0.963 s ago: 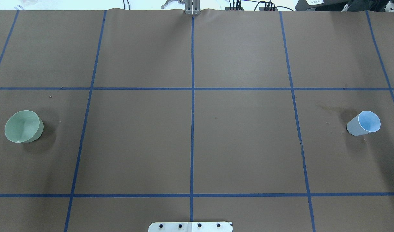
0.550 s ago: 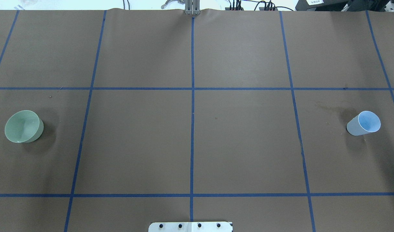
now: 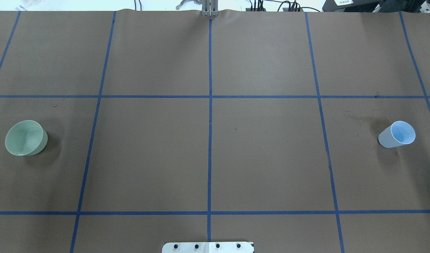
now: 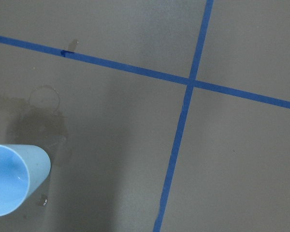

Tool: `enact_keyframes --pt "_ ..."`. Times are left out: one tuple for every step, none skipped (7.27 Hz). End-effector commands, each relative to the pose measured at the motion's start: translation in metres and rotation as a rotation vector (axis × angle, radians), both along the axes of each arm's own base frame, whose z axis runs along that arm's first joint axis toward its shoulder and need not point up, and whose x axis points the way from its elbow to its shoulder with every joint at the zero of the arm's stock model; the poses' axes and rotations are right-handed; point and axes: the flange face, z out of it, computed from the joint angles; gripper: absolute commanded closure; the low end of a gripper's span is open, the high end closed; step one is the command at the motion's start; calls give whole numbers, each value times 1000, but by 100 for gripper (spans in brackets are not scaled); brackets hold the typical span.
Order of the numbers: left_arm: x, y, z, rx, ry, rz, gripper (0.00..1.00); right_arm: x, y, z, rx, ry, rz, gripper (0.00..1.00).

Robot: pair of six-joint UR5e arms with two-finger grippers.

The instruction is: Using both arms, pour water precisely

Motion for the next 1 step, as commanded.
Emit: enact_keyframes --pt "0 0 -2 4 0 0 0 1 0 3 -33 7 -20 0"
